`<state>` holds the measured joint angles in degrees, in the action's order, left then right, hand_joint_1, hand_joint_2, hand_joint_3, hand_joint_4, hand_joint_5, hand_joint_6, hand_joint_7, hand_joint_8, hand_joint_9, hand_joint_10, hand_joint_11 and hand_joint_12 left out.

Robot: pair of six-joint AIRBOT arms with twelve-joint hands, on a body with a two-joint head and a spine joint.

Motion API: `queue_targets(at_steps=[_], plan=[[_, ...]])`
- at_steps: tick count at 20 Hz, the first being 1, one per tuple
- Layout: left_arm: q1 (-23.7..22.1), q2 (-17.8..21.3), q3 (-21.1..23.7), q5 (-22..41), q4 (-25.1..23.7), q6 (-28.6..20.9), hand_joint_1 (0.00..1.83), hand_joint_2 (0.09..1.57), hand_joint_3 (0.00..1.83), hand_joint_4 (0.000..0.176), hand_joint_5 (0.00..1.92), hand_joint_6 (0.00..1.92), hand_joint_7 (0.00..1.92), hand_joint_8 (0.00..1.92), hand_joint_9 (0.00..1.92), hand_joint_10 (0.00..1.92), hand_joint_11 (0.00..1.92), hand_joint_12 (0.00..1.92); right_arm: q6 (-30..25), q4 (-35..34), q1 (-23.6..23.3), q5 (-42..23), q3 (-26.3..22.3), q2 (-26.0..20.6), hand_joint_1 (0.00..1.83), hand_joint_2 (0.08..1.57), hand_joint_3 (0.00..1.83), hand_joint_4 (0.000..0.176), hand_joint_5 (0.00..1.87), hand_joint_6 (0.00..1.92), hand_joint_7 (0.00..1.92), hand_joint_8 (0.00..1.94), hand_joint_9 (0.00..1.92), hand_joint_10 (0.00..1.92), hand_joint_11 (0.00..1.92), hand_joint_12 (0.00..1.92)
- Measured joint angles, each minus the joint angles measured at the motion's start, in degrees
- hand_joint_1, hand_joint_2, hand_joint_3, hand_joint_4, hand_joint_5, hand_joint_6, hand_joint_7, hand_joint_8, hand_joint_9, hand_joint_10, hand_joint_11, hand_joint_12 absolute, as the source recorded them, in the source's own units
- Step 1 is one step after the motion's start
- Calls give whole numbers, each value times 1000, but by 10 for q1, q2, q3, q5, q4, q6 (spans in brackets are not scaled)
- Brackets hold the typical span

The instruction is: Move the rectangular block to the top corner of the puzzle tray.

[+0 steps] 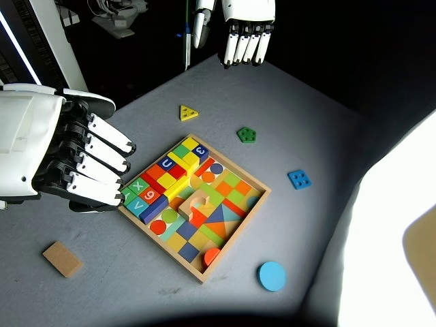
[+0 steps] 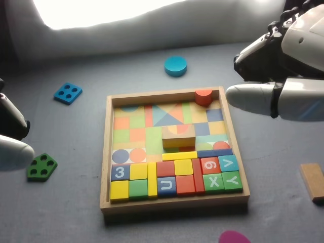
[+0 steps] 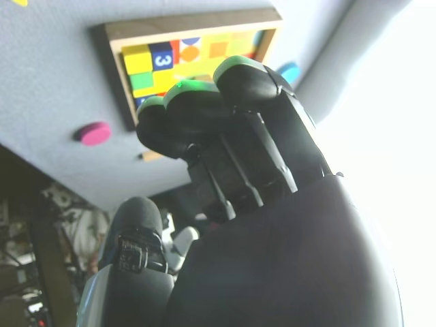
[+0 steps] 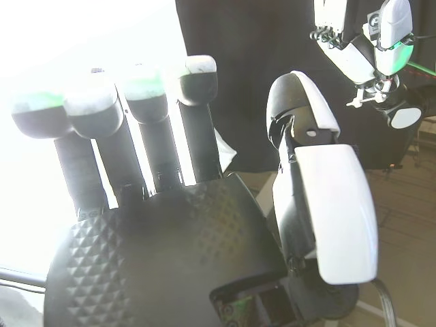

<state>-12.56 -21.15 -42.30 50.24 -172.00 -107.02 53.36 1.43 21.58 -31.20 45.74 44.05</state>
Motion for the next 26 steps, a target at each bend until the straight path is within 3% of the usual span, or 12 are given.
queue_targets(at_steps=[1,6,9,12,14,16,18,20,22,23,24,26], plan=[[0,0,0,2,0,0,0,1162,24,0,76,4,97,1,94,10,0,442,1,0,0,2,0,0,0,1105,67,0,64,37,44,0,0,1,0,0],[0,0,0,2,0,0,0,1170,6,0,99,4,127,5,121,10,0,417,2,-1,-3,5,0,0,0,1107,56,0,49,25,48,2,5,2,0,0],[0,0,0,2,0,0,0,1176,6,0,95,9,110,5,107,2,0,379,3,-47,-10,58,0,2,0,1111,51,3,111,49,64,8,4,1,0,0],[0,0,0,2,0,0,0,1172,1,0,85,1,113,4,114,5,0,352,5,-55,-13,95,15,16,0,1103,40,47,293,118,57,4,0,0,0,0],[0,-1,0,2,0,0,0,1172,1,0,79,0,108,1,104,1,0,338,5,-82,-29,137,36,41,0,1104,22,64,426,124,96,2,0,0,0,0],[0,-1,0,2,0,0,0,1174,1,0,80,6,103,4,86,3,0,284,5,-92,-29,159,57,63,0,1106,17,57,545,160,115,6,0,0,0,0],[0,-1,1,2,0,0,0,1175,1,0,79,5,109,6,92,6,0,282,9,-93,-24,177,75,88,0,1114,5,28,747,115,159,0,0,0,0,0],[0,-1,7,1,0,0,0,1180,3,0,83,5,101,2,85,2,0,266,41,-103,-12,177,92,116,0,1122,6,10,785,110,162,0,0,0,0,0],[0,0,13,2,0,0,0,1177,1,0,89,4,98,0,84,0,0,316,60,-105,-5,176,104,135,0,1119,4,0,805,111,168,3,0,0,0,0],[0,0,13,2,0,0,0,1174,0,0,88,3,94,0,77,0,0,315,73,-107,0,163,109,146,0,1116,2,12,802,107,172,4,0,0,0,0],[-1,0,13,2,0,0,0,1179,1,0,91,4,96,1,80,2,0,312,93,-109,1,148,111,156,0,1116,3,3,811,107,167,1,0,0,0,0],[-2,-1,13,1,0,0,0,1178,0,0,88,1,95,0,83,1,0,264,127,-122,6,126,114,173,0,1112,0,0,836,113,138,0,0,0,0,0]])
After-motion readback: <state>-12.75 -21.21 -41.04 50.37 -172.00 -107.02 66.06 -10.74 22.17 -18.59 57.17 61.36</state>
